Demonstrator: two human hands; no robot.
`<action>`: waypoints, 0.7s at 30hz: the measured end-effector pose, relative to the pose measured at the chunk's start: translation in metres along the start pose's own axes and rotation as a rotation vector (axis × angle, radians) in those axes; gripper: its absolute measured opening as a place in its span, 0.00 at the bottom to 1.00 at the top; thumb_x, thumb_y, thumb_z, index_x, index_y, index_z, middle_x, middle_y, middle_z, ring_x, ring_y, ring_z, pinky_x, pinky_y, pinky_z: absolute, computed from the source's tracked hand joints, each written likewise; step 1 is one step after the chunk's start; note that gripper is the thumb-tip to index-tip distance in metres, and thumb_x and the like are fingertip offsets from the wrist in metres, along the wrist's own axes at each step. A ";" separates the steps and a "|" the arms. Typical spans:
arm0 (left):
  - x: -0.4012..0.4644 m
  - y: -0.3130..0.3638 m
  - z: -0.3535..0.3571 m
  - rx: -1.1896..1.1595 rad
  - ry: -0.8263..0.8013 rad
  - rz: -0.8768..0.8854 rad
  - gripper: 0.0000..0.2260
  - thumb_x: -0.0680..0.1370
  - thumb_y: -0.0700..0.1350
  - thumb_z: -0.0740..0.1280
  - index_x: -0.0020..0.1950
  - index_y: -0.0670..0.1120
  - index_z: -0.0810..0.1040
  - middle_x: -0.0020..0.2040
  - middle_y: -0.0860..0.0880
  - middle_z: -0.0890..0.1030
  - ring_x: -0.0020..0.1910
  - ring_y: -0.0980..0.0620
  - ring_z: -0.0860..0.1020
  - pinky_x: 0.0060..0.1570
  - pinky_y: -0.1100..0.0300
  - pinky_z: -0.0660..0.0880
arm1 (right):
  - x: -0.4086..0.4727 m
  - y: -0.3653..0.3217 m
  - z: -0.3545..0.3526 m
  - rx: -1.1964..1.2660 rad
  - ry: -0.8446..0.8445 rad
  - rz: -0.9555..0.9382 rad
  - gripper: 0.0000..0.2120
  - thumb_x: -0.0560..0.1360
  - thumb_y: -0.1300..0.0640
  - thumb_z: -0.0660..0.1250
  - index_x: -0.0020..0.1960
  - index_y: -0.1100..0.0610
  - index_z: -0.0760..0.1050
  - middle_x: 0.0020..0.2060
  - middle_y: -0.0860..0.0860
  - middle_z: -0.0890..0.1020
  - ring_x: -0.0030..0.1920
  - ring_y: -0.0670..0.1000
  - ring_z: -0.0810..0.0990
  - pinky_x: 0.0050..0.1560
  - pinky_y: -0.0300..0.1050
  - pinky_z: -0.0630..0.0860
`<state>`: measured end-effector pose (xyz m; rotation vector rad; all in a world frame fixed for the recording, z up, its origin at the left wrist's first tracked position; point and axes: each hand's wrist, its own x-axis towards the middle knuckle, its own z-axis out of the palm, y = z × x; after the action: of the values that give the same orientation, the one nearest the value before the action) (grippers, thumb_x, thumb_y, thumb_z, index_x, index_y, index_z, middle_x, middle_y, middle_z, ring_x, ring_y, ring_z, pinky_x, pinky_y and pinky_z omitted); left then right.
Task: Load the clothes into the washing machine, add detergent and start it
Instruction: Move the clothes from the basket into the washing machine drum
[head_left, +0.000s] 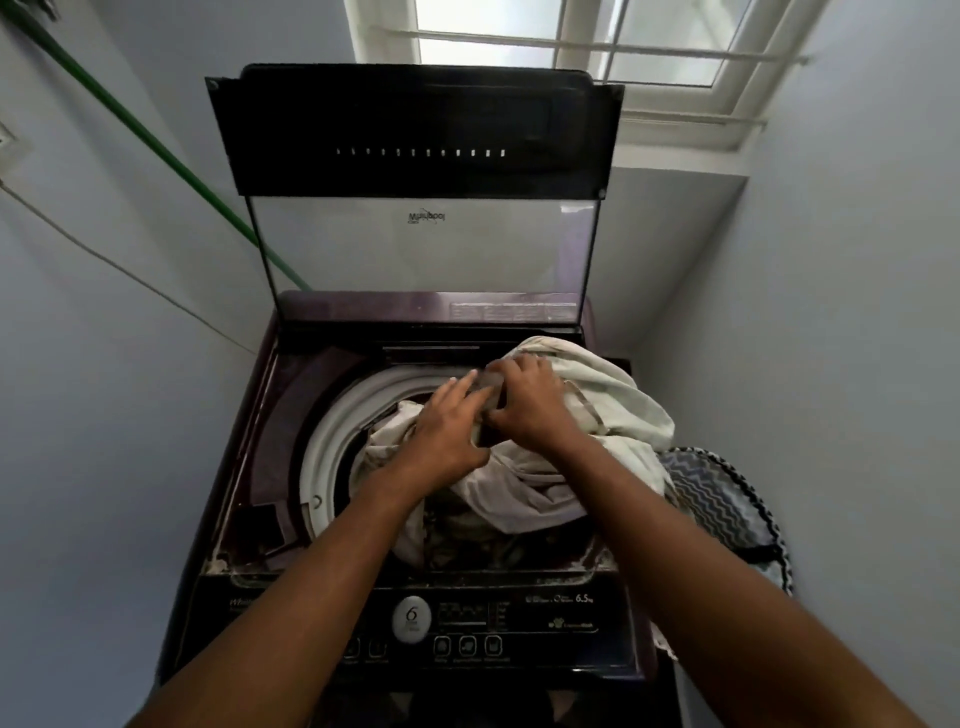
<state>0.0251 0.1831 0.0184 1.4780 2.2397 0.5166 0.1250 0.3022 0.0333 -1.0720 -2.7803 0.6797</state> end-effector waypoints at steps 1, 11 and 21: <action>0.005 0.011 0.003 -0.007 -0.001 0.055 0.39 0.69 0.47 0.76 0.77 0.51 0.64 0.80 0.46 0.57 0.79 0.43 0.55 0.77 0.51 0.54 | -0.002 0.010 -0.010 -0.038 0.045 0.023 0.30 0.69 0.47 0.71 0.70 0.50 0.69 0.68 0.55 0.70 0.70 0.60 0.64 0.68 0.60 0.65; 0.026 0.082 0.068 0.188 -0.210 0.198 0.47 0.69 0.54 0.76 0.79 0.63 0.49 0.81 0.58 0.44 0.76 0.45 0.59 0.73 0.43 0.60 | -0.053 0.127 -0.007 0.292 -0.154 0.585 0.45 0.68 0.34 0.70 0.78 0.42 0.52 0.67 0.66 0.71 0.67 0.65 0.72 0.65 0.54 0.70; 0.009 0.075 0.076 -0.023 -0.031 0.180 0.51 0.71 0.48 0.74 0.78 0.66 0.39 0.68 0.51 0.67 0.62 0.42 0.73 0.50 0.43 0.78 | -0.057 0.097 -0.017 -0.055 -0.014 0.384 0.13 0.79 0.49 0.60 0.58 0.56 0.68 0.53 0.59 0.81 0.54 0.64 0.79 0.46 0.53 0.70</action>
<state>0.1191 0.2254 -0.0088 1.6734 2.0812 0.5676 0.2315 0.3344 0.0112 -1.6414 -2.6389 0.6474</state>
